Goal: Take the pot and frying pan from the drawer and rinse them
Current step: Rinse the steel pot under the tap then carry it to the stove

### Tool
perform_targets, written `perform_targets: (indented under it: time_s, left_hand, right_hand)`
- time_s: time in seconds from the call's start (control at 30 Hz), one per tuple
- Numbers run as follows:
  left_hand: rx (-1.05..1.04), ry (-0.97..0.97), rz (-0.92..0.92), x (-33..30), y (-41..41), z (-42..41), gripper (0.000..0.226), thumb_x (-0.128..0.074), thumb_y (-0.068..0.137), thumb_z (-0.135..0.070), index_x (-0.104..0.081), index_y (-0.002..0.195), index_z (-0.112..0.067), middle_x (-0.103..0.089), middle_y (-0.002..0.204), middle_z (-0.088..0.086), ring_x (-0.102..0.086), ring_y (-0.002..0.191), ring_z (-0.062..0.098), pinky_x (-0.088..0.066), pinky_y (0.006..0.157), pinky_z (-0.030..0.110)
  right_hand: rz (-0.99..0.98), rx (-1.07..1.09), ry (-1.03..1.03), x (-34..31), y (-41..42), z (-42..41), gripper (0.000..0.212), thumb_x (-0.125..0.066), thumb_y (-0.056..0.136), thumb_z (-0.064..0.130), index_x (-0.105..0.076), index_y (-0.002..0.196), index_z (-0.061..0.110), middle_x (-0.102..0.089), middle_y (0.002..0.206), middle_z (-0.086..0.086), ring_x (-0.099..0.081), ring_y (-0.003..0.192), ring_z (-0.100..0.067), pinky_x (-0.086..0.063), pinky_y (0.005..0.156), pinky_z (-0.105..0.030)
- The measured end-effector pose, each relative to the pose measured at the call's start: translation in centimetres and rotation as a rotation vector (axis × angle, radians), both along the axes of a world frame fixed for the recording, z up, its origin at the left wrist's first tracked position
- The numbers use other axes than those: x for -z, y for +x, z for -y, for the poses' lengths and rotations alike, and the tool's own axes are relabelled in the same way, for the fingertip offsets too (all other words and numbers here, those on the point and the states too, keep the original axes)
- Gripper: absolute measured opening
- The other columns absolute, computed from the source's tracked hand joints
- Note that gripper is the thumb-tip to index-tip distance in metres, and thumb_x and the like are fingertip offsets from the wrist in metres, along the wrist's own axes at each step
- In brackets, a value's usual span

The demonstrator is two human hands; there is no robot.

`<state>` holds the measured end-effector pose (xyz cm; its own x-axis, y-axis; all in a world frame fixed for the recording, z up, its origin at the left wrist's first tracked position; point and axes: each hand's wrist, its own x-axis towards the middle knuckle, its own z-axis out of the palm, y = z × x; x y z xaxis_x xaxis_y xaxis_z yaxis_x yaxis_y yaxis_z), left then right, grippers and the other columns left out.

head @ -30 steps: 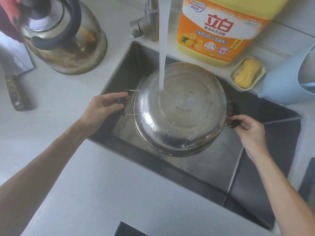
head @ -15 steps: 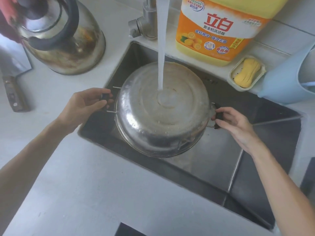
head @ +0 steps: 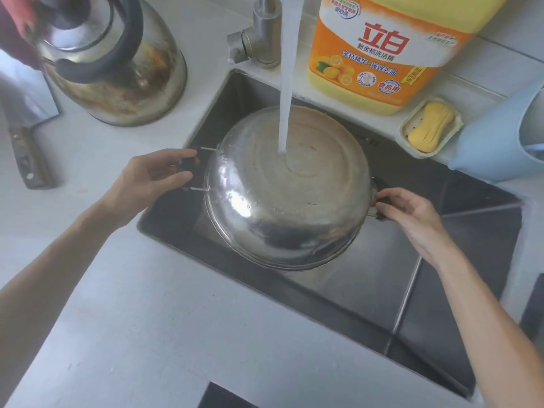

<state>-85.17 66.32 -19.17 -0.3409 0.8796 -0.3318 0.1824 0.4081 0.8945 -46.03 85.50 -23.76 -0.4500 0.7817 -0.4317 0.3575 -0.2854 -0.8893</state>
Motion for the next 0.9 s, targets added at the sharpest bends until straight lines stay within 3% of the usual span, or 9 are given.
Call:
perform_targets:
  time_s: [0.17, 0.37, 0.47, 0.57, 0.63, 0.7, 0.8, 0.9]
  left_hand:
    - [-0.025, 0.053, -0.024, -0.4, 0.8, -1.5, 0.032, -0.062, 0.087, -0.009, -0.066, 0.112, -0.027, -0.072, 0.1, -0.009, -0.061, 0.079, 0.004, -0.049, 0.08, 0.016]
    - [0.024, -0.086, -0.127, 0.5, 1.7, -1.2, 0.022, -0.063, 0.088, -0.02, -0.067, 0.103, -0.036, -0.072, 0.1, 0.002, -0.064, 0.073, 0.006, -0.048, 0.087, 0.027]
    - [0.051, -0.15, -0.097, 1.2, 2.6, -0.9, 0.019, -0.061, 0.085, -0.035, -0.066, 0.102, -0.039, -0.073, 0.1, 0.001, -0.068, 0.075, 0.013, -0.051, 0.09, 0.033]
    - [0.069, -0.193, -0.067, 2.0, 3.4, -0.5, 0.021, -0.057, 0.093, -0.025, -0.065, 0.11, -0.035, -0.073, 0.103, -0.001, -0.07, 0.086, 0.018, -0.051, 0.094, 0.037]
    - [0.085, -0.194, -0.058, 2.2, 3.7, -0.3, 0.025, -0.059, 0.092, -0.024, -0.064, 0.115, -0.031, -0.073, 0.105, -0.006, -0.069, 0.093, 0.014, -0.05, 0.097, 0.041]
    - [0.096, -0.189, -0.075, 2.2, 3.7, 0.0, 0.029, -0.064, 0.087, -0.027, -0.064, 0.115, -0.032, -0.073, 0.102, -0.004, -0.07, 0.087, 0.009, -0.048, 0.099, 0.044]
    - [0.051, -0.153, -0.134, 1.7, 3.5, 0.5, 0.031, -0.067, 0.084, -0.026, -0.064, 0.113, -0.037, -0.072, 0.079, -0.005, -0.067, 0.07, 0.006, -0.044, 0.099, 0.044]
    - [-0.027, -0.059, -0.137, 0.5, 3.3, 0.7, 0.036, -0.067, 0.078, -0.034, -0.064, 0.114, -0.036, -0.068, 0.08, 0.004, -0.065, 0.07, 0.015, -0.046, 0.096, 0.049]
  right_hand:
    - [0.081, -0.028, -0.074, 0.6, 0.5, 0.5, 0.014, -0.06, 0.087, 0.001, -0.065, 0.088, 0.014, -0.071, 0.069, 0.008, -0.063, 0.061, -0.006, -0.052, 0.064, -0.014]
    - [0.049, 0.124, 0.026, -0.3, 1.3, 0.2, 0.018, -0.057, 0.089, 0.002, -0.068, 0.082, 0.014, -0.061, 0.055, 0.005, -0.049, 0.047, -0.009, -0.043, 0.051, -0.015]
    - [-0.003, 0.195, 0.069, -1.1, 1.1, 0.0, 0.014, -0.062, 0.088, 0.016, -0.072, 0.08, 0.02, -0.06, 0.061, 0.003, -0.049, 0.053, -0.01, -0.041, 0.054, -0.016]
    - [-0.058, 0.249, 0.093, -1.8, 1.1, -0.1, 0.013, -0.07, 0.074, 0.037, -0.074, 0.077, 0.025, -0.06, 0.07, -0.003, -0.048, 0.056, -0.01, -0.041, 0.056, -0.017]
    - [-0.05, 0.237, 0.129, -1.8, 1.3, -0.1, 0.008, -0.069, 0.082, 0.024, -0.074, 0.078, 0.028, -0.062, 0.068, 0.003, -0.049, 0.059, -0.009, -0.043, 0.059, -0.016]
    - [-0.011, 0.187, 0.16, -1.6, 1.6, -0.1, 0.021, -0.063, 0.088, 0.012, -0.073, 0.083, 0.031, -0.066, 0.071, 0.01, -0.053, 0.065, -0.006, -0.045, 0.063, -0.014]
    - [0.039, 0.104, 0.136, -1.3, 1.5, 0.3, 0.023, -0.063, 0.088, 0.01, -0.069, 0.089, 0.032, -0.07, 0.08, 0.012, -0.06, 0.077, -0.002, -0.048, 0.066, -0.011]
    - [0.042, 0.069, 0.107, -0.7, 0.9, 0.9, 0.017, -0.063, 0.087, 0.009, -0.066, 0.089, 0.025, -0.07, 0.084, 0.008, -0.059, 0.077, -0.005, -0.048, 0.065, -0.012]
